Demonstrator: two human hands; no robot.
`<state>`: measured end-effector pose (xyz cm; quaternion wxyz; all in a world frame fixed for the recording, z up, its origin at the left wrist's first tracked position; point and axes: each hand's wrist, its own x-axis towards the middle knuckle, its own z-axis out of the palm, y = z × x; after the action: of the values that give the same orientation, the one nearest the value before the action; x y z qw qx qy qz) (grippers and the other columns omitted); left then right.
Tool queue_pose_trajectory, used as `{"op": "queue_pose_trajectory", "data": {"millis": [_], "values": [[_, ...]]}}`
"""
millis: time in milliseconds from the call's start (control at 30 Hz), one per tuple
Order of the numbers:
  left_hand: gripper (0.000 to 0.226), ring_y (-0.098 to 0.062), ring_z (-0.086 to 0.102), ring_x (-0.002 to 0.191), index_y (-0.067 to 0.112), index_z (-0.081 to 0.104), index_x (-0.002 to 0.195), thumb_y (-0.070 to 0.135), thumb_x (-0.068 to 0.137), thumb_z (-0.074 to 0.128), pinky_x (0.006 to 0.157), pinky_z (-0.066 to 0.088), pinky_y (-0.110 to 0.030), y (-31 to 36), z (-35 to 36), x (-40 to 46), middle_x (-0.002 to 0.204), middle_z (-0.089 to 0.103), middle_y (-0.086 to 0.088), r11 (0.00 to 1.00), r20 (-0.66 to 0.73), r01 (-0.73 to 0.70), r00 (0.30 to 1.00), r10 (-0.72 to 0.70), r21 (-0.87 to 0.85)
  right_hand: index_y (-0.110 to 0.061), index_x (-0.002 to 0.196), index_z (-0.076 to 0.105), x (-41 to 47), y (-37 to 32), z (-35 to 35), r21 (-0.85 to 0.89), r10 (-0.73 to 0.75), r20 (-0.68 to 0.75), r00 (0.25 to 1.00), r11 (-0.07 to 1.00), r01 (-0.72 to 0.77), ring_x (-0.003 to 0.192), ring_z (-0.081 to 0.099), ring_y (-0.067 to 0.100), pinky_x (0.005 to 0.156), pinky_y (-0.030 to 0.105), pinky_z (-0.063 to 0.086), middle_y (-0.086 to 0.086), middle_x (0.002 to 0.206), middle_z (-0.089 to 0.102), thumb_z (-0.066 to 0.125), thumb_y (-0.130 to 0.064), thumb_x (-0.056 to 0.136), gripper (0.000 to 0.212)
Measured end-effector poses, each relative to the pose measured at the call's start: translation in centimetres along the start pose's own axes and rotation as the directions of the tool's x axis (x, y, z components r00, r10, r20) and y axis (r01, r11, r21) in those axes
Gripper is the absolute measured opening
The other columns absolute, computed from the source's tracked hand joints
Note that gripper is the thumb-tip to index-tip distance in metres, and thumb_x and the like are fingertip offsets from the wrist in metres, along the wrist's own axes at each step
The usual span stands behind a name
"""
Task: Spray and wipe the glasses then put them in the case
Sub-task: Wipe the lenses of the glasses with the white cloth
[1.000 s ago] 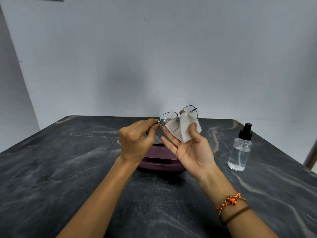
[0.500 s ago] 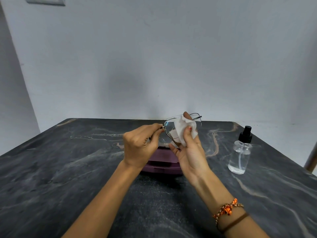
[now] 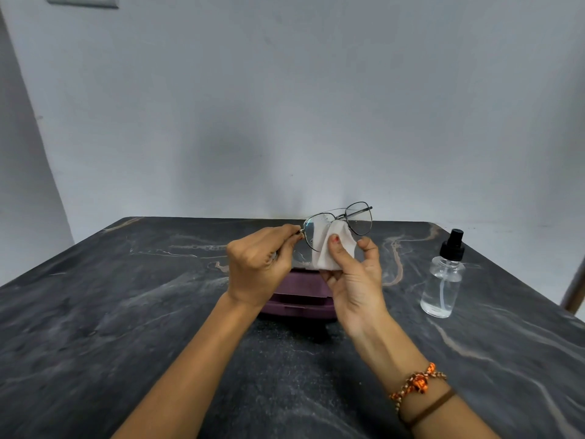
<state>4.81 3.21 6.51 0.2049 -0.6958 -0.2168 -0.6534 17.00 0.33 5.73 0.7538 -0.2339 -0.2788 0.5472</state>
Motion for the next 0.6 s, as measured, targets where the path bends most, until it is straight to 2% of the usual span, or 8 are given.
{"op": "queue_pose_trajectory", "data": {"millis": [67,133,233,333,433,500,600], "values": [[0.012,-0.017,0.067,0.054,-0.007,0.071,0.069,0.004,0.073,0.068,0.052,0.050,-0.023,0.1,0.0,0.0,0.063,0.071,-0.011,1.000,0.010,-0.011,1.000,0.011,-0.011,-0.022,0.085,0.042,0.0,-0.1,0.0,0.045,0.028,-0.024,0.999,0.999,-0.026,0.057,0.066,0.007,0.050,0.018,0.053,-0.003,0.068,0.072,0.062,-0.001,0.079,0.029],[0.007,-0.017,0.067,0.055,-0.006,0.071,0.068,0.000,0.071,0.073,0.053,0.051,-0.022,0.3,0.1,0.0,0.064,0.071,-0.010,0.999,0.027,-0.029,0.999,0.030,-0.022,-0.016,0.091,0.052,-0.1,-0.3,0.2,0.079,0.073,-0.028,0.997,0.994,-0.070,0.055,0.067,0.007,0.049,0.018,0.053,0.001,0.075,0.068,0.063,-0.003,0.078,0.022],[0.003,-0.018,0.068,0.057,-0.006,0.071,0.068,-0.003,0.070,0.073,0.053,0.052,-0.025,0.8,0.4,-0.1,0.064,0.071,-0.010,0.995,0.069,-0.085,0.994,0.088,-0.049,-0.008,0.096,0.060,-0.2,-0.7,0.4,0.141,0.145,0.016,0.989,0.979,-0.145,0.057,0.068,0.009,0.049,0.017,0.053,0.004,0.075,0.069,0.063,-0.007,0.077,0.019],[0.007,-0.018,0.068,0.056,-0.005,0.071,0.068,-0.009,0.063,0.073,0.052,0.052,-0.026,1.2,0.6,-0.1,0.064,0.071,-0.009,0.992,0.095,-0.114,0.988,0.119,-0.058,-0.007,0.093,0.061,-0.4,-0.9,0.5,0.175,0.176,0.050,0.983,0.968,-0.182,0.057,0.067,0.011,0.050,0.017,0.053,0.005,0.070,0.070,0.063,-0.007,0.076,0.017],[0.002,-0.018,0.068,0.057,-0.005,0.071,0.068,-0.004,0.069,0.070,0.052,0.052,-0.027,1.0,0.3,-0.1,0.064,0.071,-0.009,0.993,0.095,-0.106,0.989,0.110,-0.049,-0.005,0.089,0.061,-0.5,-1.1,0.6,0.152,0.187,0.094,0.978,0.968,-0.200,0.058,0.069,0.011,0.052,0.017,0.055,0.004,0.065,0.072,0.060,-0.001,0.075,0.014],[0.008,-0.018,0.068,0.057,-0.005,0.071,0.068,-0.001,0.072,0.066,0.052,0.052,-0.026,0.9,0.2,0.0,0.064,0.071,-0.009,0.994,0.088,-0.098,0.991,0.101,-0.037,-0.005,0.087,0.062,-0.4,-1.2,0.7,0.141,0.188,0.112,0.976,0.969,-0.203,0.061,0.070,0.011,0.057,0.018,0.056,0.004,0.066,0.072,0.059,0.004,0.073,0.017],[0.009,-0.019,0.068,0.057,-0.005,0.071,0.067,0.000,0.073,0.065,0.056,0.051,-0.022,0.7,0.0,0.2,0.064,0.071,-0.010,0.995,0.078,-0.094,0.992,0.096,-0.029,-0.007,0.086,0.060,-0.4,-1.4,0.8,0.134,0.189,0.142,0.972,0.969,-0.208,0.062,0.070,0.011,0.054,0.018,0.055,0.003,0.066,0.073,0.056,0.012,0.071,0.025]]}}
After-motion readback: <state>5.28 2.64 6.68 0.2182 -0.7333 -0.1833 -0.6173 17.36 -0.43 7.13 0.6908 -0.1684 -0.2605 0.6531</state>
